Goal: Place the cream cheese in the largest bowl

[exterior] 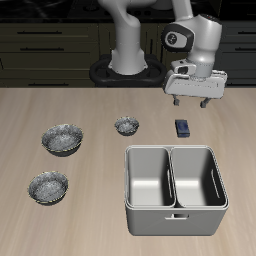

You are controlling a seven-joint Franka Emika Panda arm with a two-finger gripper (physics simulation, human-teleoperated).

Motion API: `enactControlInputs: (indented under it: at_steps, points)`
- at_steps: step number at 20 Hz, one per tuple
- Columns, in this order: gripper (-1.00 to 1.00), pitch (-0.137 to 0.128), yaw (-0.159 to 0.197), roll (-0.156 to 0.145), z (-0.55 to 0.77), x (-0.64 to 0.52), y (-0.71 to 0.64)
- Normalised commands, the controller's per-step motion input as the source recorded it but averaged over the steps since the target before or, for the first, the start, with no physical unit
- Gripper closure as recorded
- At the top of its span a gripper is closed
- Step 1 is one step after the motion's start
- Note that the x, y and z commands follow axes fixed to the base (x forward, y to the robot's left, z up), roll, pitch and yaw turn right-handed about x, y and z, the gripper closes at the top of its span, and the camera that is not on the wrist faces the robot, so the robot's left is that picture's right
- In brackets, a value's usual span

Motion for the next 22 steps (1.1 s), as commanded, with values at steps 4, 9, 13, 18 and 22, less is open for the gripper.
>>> enactControlInputs:
  at_steps: [4, 9, 13, 18, 22]
  points:
    - [-1.0, 0.017, 0.035, -0.01, -0.32, 0.09, -0.11]
    - [-1.0, -0.011, 0.01, 0.003, -0.24, -0.04, -0.05]
    - [-1.0, 0.016, -0.007, -0.006, -0.23, -0.01, -0.1]
    - [-1.0, 0.055, 0.0, 0.014, -0.3, 0.0, 0.0]
    - [-1.0, 0.023, 0.002, 0.032, -0.18, 0.03, 0.02]
